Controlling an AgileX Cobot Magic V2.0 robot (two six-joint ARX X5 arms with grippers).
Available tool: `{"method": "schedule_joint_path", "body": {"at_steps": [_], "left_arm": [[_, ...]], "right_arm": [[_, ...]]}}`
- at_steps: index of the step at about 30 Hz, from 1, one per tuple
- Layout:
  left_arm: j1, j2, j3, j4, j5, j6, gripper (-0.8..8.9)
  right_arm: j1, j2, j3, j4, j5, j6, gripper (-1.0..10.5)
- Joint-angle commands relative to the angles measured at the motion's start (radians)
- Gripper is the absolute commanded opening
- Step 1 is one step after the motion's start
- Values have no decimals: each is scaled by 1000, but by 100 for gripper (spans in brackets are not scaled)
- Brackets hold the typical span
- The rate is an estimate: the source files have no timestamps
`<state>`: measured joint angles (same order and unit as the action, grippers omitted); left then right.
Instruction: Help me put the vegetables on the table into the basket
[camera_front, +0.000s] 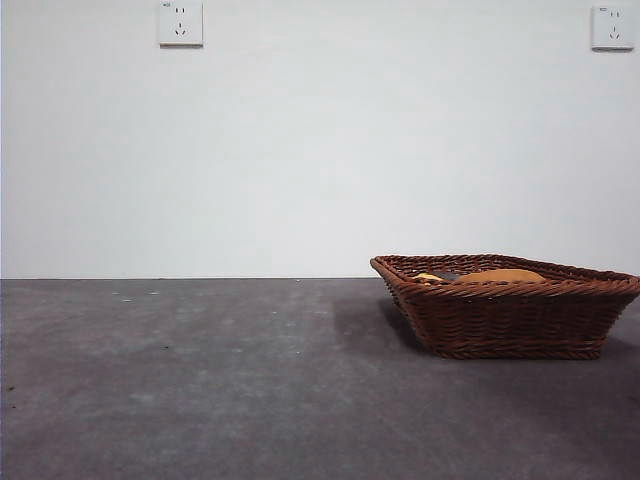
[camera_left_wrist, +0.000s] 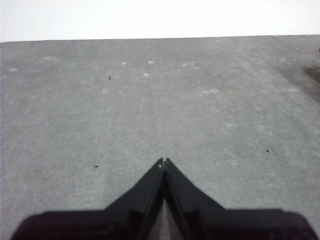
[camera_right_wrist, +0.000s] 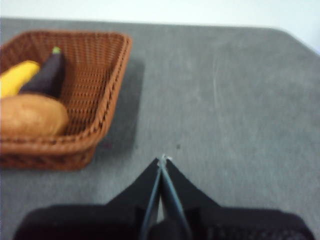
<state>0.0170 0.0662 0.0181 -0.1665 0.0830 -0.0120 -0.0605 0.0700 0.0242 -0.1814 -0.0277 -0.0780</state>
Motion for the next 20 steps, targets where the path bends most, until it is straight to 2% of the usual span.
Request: {"method": "schedule_joint_path", "body": {"at_steps": [1, 20], "left_arm": [[2, 2, -11, 3, 3, -3, -3], [2, 6, -11, 4, 3, -3, -3]], "right_arm": [[0, -24, -9, 18, -2, -1, 1], [0, -62, -10, 1, 2, -1, 1]]}}
